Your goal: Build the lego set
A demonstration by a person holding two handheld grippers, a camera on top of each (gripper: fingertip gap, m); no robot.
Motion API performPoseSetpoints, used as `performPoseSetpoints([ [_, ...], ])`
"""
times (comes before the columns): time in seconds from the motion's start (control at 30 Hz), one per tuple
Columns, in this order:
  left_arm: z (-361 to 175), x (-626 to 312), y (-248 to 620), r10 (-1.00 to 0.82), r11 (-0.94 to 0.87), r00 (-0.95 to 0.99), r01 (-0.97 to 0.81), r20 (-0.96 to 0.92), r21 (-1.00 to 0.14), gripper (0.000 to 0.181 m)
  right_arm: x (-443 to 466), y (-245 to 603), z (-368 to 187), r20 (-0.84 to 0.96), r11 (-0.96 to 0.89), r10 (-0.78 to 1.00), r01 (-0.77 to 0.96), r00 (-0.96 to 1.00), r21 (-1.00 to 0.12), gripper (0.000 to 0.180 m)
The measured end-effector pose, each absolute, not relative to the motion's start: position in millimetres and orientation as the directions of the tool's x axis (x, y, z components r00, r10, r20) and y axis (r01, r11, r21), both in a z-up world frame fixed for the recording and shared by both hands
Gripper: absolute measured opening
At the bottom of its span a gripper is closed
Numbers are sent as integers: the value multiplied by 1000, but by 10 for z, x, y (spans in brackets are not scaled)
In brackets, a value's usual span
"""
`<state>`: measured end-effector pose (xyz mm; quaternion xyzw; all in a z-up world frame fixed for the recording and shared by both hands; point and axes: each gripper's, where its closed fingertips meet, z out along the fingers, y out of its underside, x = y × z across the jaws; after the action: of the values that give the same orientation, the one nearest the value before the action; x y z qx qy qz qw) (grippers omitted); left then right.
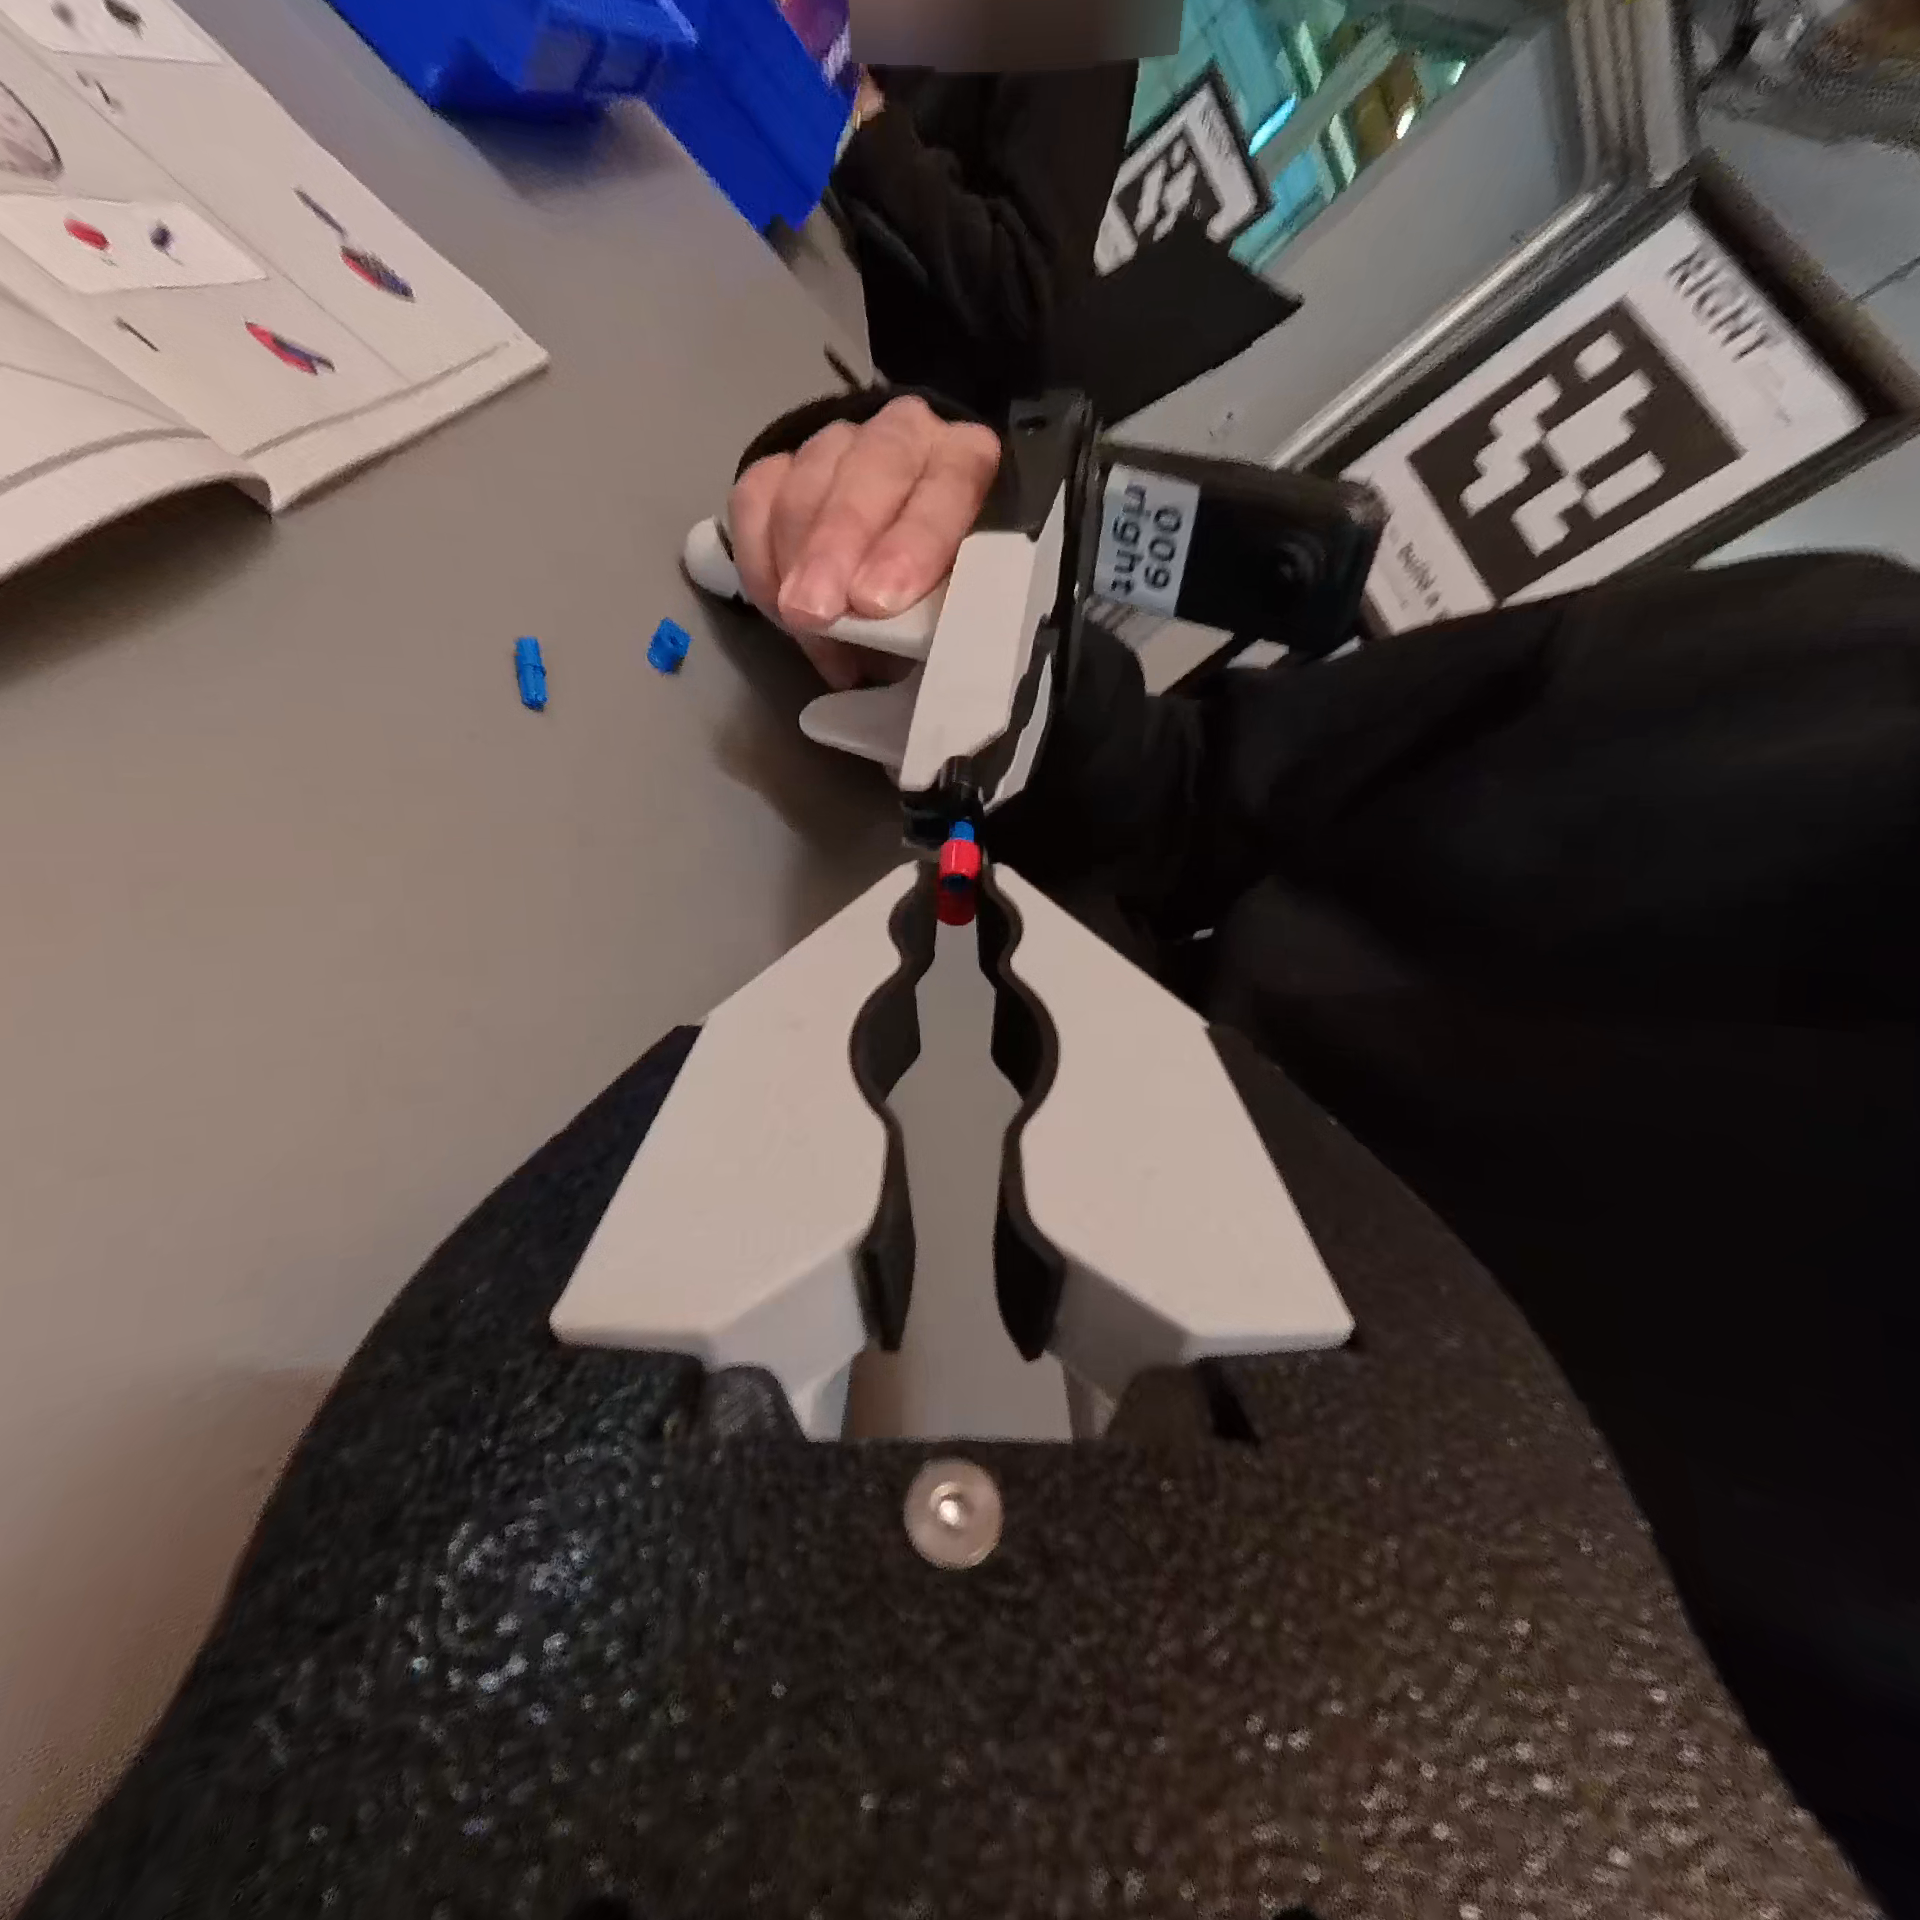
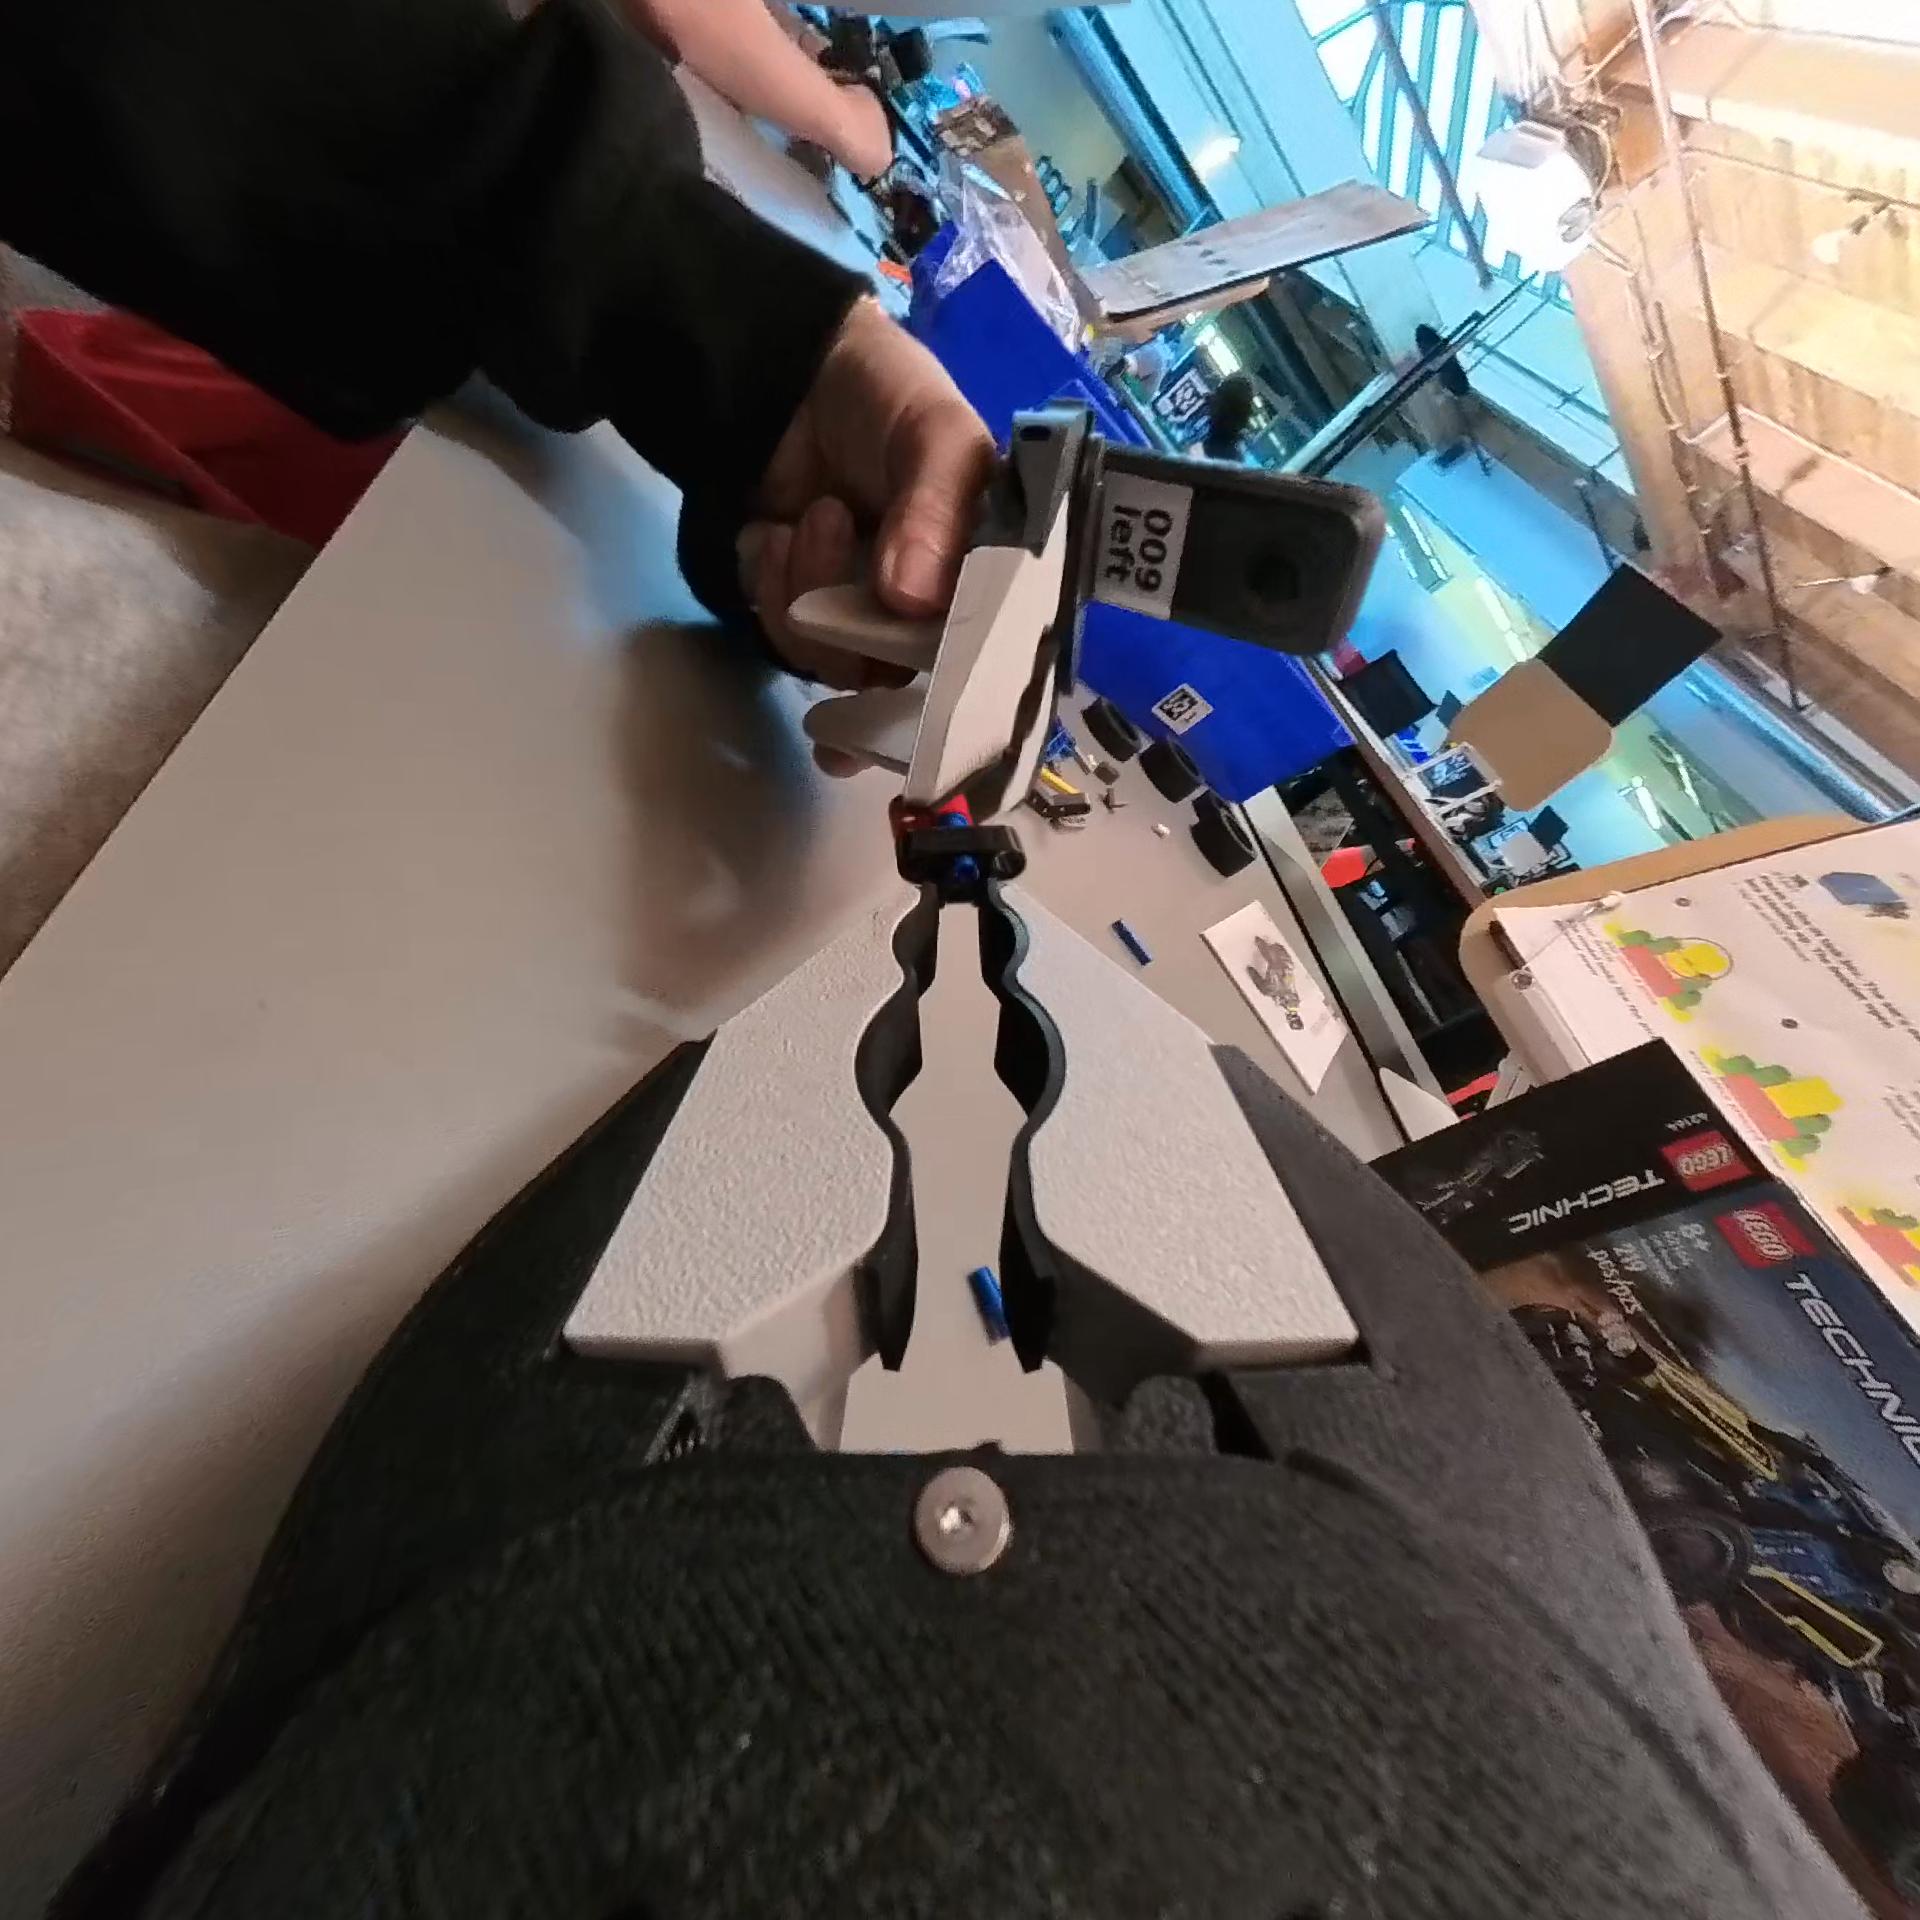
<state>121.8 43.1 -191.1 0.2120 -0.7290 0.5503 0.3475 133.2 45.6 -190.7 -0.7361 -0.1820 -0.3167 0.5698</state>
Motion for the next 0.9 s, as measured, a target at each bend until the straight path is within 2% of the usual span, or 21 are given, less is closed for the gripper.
performPoseSetpoints([
  [0.07, -1851, 1261, 430, 72, 275, -668, -701, 741, -658, 6, 1376, 449, -1834, 667, -260, -141, 623, 731, -738, 6],
  [0.27, -1880, 1273, 437, 69, 274, -660, -708, 748, -651, 5, 1394, 463, -1867, 682, -284, -137, 631, 718, -722, 6],
  [0.43, -2000, 1290, 427, 35, 292, -630, -736, 776, -611, 5, 1431, 471, -2010, 739, -374, -97, 664, 666, -648, 6],
  [0.57, -1945, 1448, 415, 11, 198, -653, -741, 758, -641, 6, 1561, 449, -1955, 749, -408, -176, 645, 639, -646, 6],
  [0.63, -1966, 1624, 431, -105, 150, -718, -696, 688, -703, 8, 1682, 427, -1944, 752, -456, -232, 613, 617, -645, 6],
  [0.73, -1998, 1845, 444, -329, 165, -809, -556, 486, -814, 35, 1833, 354, -2012, 821, -585, -233, 599, 521, -546, 6],
  [0.77, -2002, 1875, 431, -384, 190, -821, -519, 423, -834, 41, 1866, 340, -2011, 829, -607, -241, 588, 504, -534, 6],
  [0.9, -2055, 1971, 382, -563, 255, -779, -482, 276, -839, 49, 2026, 211, -1972, 844, -685, -306, 514, 440, -516, 6],
])
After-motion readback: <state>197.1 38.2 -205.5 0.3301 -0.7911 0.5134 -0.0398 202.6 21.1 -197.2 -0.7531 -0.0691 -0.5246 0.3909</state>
